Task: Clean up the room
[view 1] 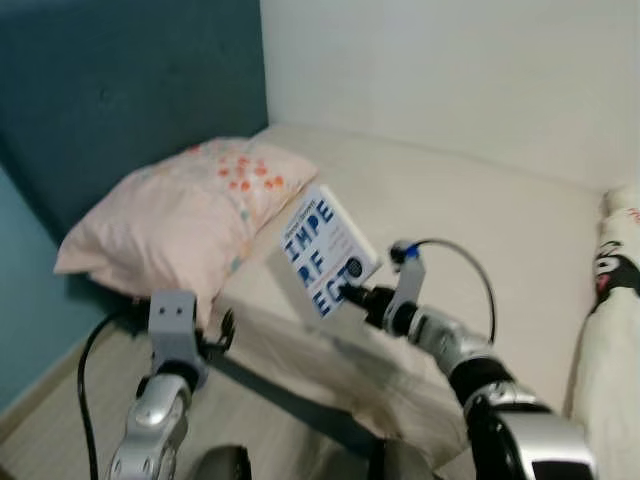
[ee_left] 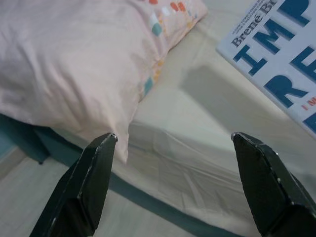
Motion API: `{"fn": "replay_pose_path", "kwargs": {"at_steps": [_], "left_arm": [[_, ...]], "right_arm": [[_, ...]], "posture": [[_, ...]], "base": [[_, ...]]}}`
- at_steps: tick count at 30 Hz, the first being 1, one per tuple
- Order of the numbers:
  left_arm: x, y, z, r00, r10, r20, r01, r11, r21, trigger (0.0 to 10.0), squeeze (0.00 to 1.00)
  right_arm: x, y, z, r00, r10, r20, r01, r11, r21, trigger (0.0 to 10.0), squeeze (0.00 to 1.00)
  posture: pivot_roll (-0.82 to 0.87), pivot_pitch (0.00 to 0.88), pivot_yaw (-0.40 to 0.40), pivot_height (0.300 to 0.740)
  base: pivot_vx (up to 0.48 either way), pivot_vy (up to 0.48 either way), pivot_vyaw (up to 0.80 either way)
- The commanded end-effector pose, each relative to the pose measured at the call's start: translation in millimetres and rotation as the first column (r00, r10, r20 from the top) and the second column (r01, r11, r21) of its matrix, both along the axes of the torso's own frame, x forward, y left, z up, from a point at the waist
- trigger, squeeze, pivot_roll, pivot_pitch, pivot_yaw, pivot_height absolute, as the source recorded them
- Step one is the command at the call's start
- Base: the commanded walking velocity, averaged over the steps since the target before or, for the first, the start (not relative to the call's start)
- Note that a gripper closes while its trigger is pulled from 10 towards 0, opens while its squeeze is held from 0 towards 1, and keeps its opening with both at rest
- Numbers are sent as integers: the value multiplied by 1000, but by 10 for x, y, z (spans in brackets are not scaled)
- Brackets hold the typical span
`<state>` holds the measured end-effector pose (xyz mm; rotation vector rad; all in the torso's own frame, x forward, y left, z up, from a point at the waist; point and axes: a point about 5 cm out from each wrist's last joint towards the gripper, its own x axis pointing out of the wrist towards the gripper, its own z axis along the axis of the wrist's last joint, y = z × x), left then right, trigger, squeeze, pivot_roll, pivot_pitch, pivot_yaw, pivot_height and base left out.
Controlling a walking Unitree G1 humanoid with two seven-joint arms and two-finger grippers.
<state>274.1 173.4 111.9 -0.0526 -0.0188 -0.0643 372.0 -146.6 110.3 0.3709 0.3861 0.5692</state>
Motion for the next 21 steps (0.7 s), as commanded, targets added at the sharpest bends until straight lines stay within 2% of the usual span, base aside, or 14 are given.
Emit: {"fn": "replay_pose_path", "kwargs": {"at_steps": [1, 6, 9, 10, 11, 13, 15, 20, 21], "left_arm": [[-59, 43, 56, 1000, -19, 1, 19, 1000, 6, 10000, 0], [-82, 51, 195, 998, -44, 42, 43, 999, 16, 10000, 0], [-129, 37, 353, 993, -91, 76, 89, 995, 37, 10000, 0], [-129, 37, 353, 993, -91, 76, 89, 995, 37, 10000, 0], [-141, 34, 377, 992, -97, 78, 95, 995, 37, 10000, 0], [-167, 29, 420, 991, -104, 81, 102, 994, 37, 10000, 0], [-200, 30, 460, 991, -109, 81, 106, 994, 36, 10000, 0], [-217, 30, 477, 991, -112, 75, 109, 993, 38, 10000, 0], [-228, 30, 502, 991, -110, 73, 108, 993, 41, 10000, 0]], "right_arm": [[48, 0, 98, 999, 29, 37, -28, 999, -24, 10000, 0], [101, -22, 180, 996, 37, 77, -28, 993, -116, 10000, 0], [140, -68, 223, 990, 74, 117, -34, 949, -313, 10000, 0], [140, -68, 223, 990, 74, 117, -34, 949, -313, 10000, 0], [140, -84, 218, 989, 91, 118, -43, 932, -361, 10000, 0], [138, -145, 196, 987, 121, 104, -56, 872, -487, 10000, 0], [145, -225, 211, 986, 132, 102, -51, 822, -567, 10000, 0], [151, -251, 223, 987, 124, 103, -43, 819, -573, 10000, 0], [163, -292, 279, 982, 147, 119, -50, 808, -587, 10000, 0]], "posture": [[188, 240, -100, 599], [215, 268, -105, 599], [238, 289, -110, 599], [238, 289, -110, 599], [241, 291, -111, 599], [254, 299, -111, 599], [257, 305, -109, 599], [257, 305, -109, 599], [262, 310, -106, 599]], "base": [[0, 0, 0], [0, 0, 0], [0, 0, 0], [0, 0, 0], [0, 0, 0], [0, 0, 0], [0, 0, 0], [0, 0, 0], [0, 0, 0]]}}
